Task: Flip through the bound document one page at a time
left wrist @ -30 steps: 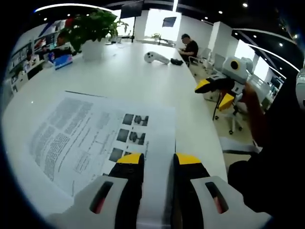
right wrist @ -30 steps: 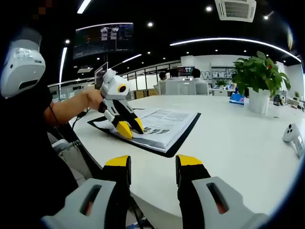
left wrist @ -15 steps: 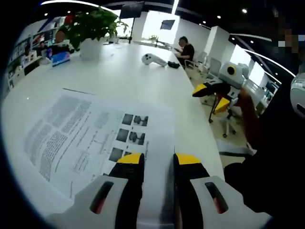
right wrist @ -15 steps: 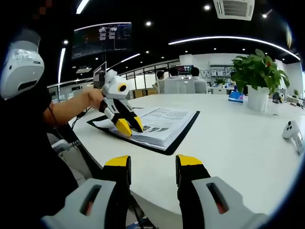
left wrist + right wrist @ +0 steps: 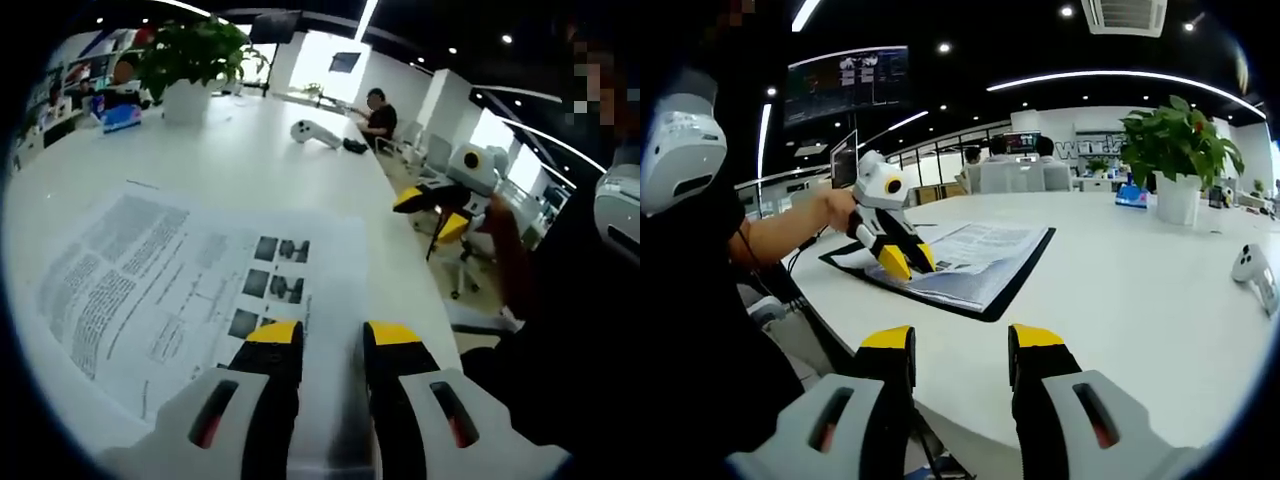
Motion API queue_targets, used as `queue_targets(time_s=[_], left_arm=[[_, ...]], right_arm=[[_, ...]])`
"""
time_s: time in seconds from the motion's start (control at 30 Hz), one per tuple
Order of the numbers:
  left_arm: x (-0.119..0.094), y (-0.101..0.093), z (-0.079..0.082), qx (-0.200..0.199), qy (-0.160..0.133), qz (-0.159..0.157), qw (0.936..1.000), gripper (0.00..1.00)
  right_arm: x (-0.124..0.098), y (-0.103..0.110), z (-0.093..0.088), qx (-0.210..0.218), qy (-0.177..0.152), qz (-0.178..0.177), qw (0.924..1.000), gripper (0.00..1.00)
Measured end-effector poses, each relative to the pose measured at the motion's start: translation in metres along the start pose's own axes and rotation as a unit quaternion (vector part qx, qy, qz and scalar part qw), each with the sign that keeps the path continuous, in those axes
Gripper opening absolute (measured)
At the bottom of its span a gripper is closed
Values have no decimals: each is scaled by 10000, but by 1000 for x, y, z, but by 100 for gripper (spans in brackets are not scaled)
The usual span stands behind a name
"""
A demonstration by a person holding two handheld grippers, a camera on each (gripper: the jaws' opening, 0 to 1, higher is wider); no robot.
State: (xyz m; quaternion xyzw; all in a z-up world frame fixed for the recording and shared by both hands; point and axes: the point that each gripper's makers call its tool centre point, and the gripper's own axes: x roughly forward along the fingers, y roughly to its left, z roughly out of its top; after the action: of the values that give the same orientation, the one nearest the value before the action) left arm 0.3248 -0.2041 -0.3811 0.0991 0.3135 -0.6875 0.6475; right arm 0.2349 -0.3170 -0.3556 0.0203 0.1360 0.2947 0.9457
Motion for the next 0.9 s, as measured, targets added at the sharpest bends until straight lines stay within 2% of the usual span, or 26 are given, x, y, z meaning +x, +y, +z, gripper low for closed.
queue_targets(time_s=[0.7,0.83,0.87,0.9], left_arm=[[-2,2,1,-275,-227,-429,9984,25],[-2,4,1,-313,-254,-356,9986,20],[-1,4,1,-348,-206,-293,9988,21],[-1,3,0,-169,-88,-190,9996,22]], right_arm=[[-1,-2,-2,32,5,-7,10000,37],[-1,-2,-2,38,-7,2,10000,37],[0,-2,-2,43,-2,7,10000,37],[0,-2,-2,36,8,9,10000,37]])
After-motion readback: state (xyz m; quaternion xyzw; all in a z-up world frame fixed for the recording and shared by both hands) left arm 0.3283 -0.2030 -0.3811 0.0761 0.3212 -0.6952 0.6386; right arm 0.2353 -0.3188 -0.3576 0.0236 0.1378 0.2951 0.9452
